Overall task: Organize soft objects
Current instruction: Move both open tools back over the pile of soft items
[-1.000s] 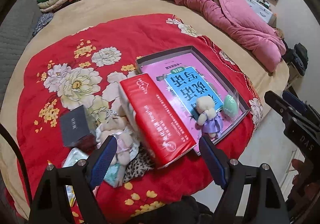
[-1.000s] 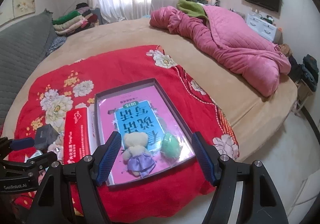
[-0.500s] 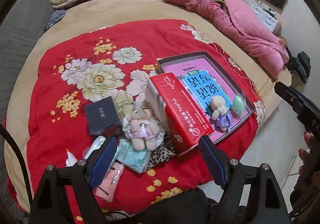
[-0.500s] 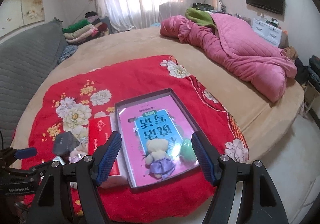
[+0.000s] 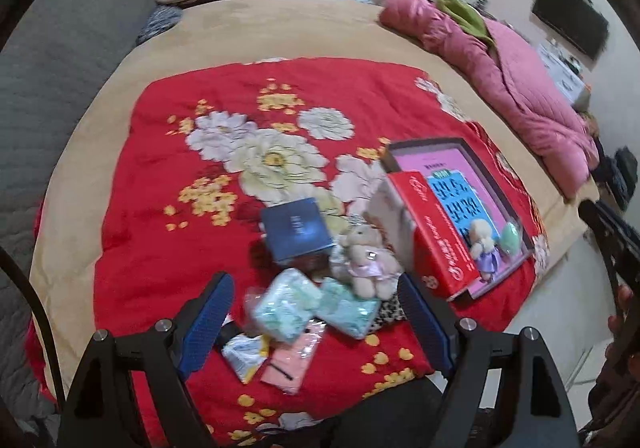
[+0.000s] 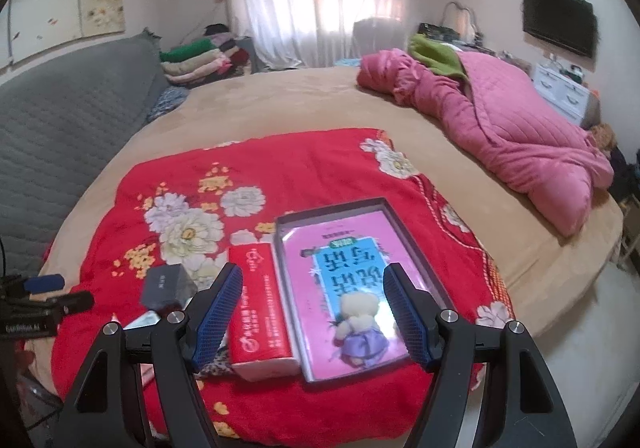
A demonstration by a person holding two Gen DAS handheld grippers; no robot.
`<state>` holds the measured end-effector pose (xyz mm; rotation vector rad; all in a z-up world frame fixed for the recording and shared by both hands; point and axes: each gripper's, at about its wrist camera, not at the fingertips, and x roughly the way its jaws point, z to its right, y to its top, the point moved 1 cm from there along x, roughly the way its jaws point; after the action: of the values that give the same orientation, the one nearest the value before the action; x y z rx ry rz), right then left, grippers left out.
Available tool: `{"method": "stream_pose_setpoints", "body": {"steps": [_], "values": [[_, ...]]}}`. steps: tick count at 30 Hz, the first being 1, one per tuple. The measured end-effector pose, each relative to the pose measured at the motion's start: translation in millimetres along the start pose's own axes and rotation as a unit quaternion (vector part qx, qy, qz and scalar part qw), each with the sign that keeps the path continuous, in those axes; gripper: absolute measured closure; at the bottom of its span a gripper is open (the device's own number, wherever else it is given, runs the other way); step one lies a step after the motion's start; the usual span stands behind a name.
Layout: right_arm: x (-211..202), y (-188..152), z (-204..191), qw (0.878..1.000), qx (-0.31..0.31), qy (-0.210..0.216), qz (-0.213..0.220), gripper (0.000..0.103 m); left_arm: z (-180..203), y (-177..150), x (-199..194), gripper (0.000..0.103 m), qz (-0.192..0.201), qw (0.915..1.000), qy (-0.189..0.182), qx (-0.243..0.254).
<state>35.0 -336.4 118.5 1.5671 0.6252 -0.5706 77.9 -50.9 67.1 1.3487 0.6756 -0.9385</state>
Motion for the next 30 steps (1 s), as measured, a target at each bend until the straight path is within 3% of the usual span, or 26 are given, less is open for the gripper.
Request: {"method": "stream_pose_setpoints", "body": {"steps": [16, 30], "values": [[12, 1, -81, 0.996, -0.068, 0.058, -0.014, 0.029, -72, -16, 0, 0.020, -0.008, 0.9985, 0.012, -0.052], [41, -31, -117, 0.987, -0.121, 0.087, -0.064, 0.029, -76, -47, 44, 0.020, -0.057, 0.9976, 0.018, -0.036]]}}
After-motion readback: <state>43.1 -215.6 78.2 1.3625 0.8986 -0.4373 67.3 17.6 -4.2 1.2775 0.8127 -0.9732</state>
